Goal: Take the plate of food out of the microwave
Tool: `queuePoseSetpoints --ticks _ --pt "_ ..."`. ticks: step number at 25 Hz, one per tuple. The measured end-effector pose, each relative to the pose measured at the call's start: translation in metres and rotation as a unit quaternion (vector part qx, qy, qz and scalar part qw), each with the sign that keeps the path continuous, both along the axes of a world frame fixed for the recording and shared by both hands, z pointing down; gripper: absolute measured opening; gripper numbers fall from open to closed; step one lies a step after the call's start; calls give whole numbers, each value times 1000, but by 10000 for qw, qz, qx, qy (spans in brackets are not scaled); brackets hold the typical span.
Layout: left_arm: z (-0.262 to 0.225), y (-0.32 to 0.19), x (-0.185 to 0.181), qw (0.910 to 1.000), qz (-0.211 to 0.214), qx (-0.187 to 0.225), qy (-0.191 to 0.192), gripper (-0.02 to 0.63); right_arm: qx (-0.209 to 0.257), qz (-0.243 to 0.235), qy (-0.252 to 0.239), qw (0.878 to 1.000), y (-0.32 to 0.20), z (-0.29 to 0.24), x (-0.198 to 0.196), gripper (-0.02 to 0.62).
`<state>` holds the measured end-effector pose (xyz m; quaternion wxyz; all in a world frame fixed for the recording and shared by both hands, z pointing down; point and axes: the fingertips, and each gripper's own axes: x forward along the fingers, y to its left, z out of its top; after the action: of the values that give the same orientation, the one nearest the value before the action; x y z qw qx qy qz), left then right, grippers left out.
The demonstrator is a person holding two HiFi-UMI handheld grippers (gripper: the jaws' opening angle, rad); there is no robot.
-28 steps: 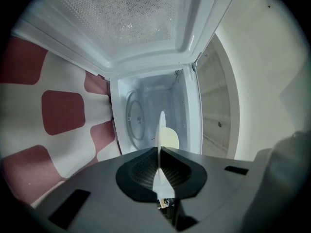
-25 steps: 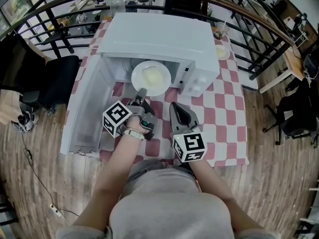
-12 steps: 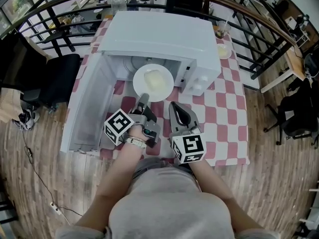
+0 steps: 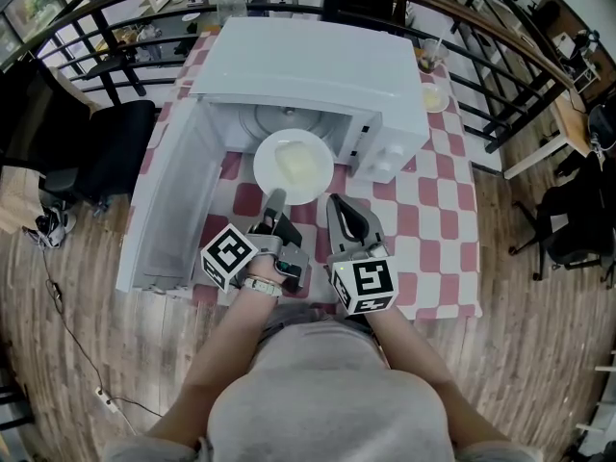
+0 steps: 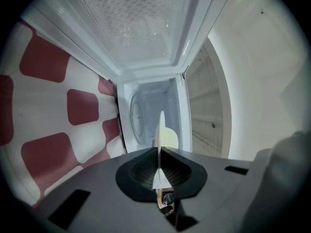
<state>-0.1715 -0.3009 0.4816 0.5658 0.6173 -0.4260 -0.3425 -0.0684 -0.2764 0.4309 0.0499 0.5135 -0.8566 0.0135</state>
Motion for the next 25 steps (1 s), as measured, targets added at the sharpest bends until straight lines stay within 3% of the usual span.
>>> queuePoseSetpoints --ticks 25 --pt "-6 9 -1 9998 -21 100 156 15 -32 -107 -41 9999 3 -1 -6 25"
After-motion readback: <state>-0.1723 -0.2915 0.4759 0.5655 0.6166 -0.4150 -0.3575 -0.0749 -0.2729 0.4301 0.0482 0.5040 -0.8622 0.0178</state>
